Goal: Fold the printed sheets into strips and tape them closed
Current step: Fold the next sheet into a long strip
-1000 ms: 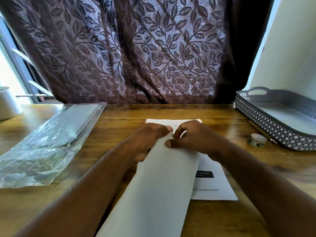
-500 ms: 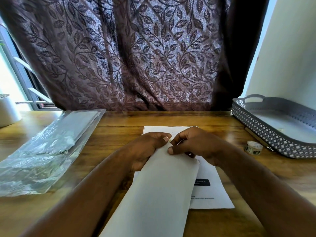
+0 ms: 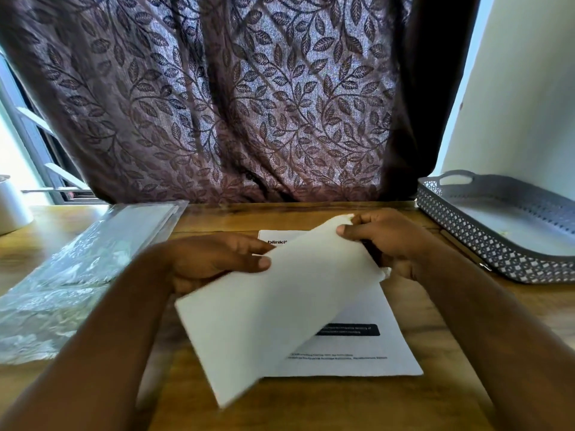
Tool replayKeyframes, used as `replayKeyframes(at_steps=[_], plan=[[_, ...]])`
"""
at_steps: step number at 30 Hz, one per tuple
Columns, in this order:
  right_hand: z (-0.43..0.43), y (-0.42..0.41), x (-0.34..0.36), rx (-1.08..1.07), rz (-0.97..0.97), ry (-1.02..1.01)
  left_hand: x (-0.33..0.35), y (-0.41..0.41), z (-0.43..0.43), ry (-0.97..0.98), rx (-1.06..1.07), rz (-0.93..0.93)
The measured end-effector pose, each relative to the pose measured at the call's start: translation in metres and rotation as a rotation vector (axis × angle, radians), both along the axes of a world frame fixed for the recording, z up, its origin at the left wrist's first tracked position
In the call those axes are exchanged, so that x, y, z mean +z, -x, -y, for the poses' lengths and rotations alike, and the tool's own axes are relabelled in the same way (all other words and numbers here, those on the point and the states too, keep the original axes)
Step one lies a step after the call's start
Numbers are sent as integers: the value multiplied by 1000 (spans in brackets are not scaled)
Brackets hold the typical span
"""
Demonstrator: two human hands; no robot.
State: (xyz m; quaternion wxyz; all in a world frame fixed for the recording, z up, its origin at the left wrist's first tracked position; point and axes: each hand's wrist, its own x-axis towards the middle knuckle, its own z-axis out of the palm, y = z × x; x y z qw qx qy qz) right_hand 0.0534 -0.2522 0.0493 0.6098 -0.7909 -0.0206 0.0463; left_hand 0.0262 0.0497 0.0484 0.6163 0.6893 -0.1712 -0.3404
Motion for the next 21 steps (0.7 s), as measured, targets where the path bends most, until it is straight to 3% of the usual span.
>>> replayKeyframes(at_steps=[4, 8, 15, 21], plan=[[10, -9, -5, -90, -11, -164, 3, -10, -21, -217, 196, 228], [15, -11, -9, 58, -102, -355, -6, -21, -12, -257, 466, 460], [28, -9, -17, 409, -299, -403, -10, -22, -15, -170, 571, 534], [29, -10, -18, 353, -330, -423, -11, -20, -12, -143, 574, 579]])
